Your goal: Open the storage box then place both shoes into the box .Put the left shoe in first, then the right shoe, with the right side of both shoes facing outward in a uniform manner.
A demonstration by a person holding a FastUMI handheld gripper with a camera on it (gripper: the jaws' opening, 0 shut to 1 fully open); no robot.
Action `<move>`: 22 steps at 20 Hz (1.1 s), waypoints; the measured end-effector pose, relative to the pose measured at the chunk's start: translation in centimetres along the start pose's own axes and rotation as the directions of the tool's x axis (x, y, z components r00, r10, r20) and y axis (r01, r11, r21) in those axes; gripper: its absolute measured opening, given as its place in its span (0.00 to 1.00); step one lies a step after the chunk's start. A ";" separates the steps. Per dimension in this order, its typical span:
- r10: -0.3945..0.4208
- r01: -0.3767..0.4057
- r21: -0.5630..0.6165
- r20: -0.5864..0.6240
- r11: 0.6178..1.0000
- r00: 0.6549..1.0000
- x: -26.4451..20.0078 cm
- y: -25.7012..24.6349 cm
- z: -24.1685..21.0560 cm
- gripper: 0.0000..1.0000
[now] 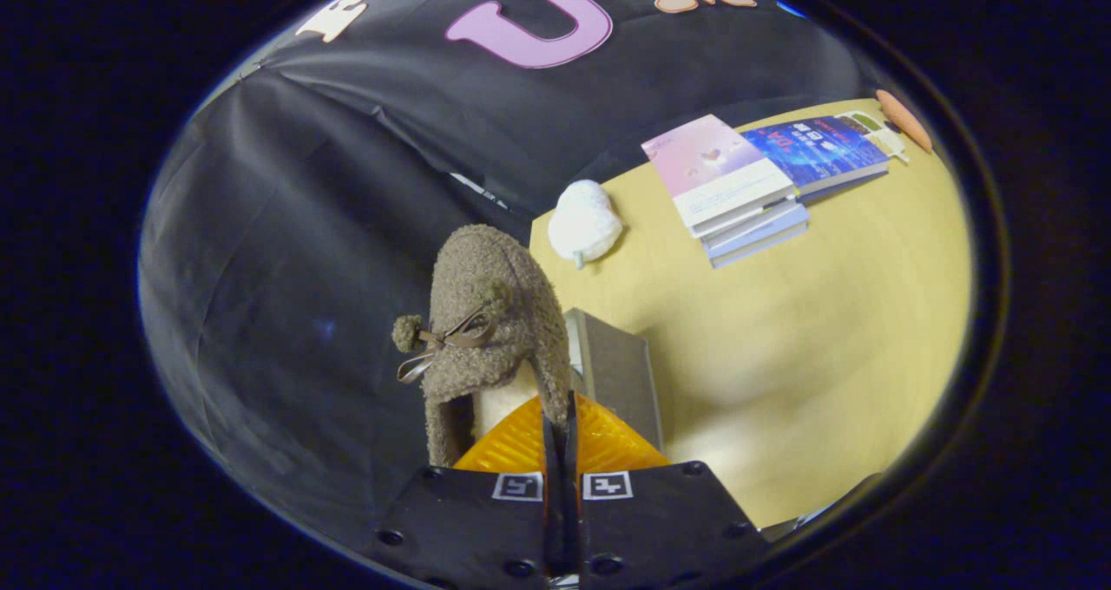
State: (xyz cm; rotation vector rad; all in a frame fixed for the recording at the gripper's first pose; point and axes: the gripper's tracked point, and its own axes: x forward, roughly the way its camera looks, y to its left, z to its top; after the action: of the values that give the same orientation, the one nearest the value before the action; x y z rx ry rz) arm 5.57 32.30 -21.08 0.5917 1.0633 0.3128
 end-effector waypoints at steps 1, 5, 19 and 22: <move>-0.009 0.009 -0.005 -0.005 1.000 1.000 0.6 0.2 -0.6 0.03; -0.037 0.037 -0.024 -0.020 0.999 0.999 2.2 0.5 -2.6 0.03; -0.174 0.175 -0.041 0.013 0.984 0.985 3.7 -1.8 -5.5 0.04; -0.178 0.179 -0.022 0.022 0.984 0.984 3.5 -1.8 -5.5 0.08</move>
State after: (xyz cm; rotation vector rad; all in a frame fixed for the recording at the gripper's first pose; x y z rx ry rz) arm 2.26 34.32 -26.64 0.4730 1.0843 0.1624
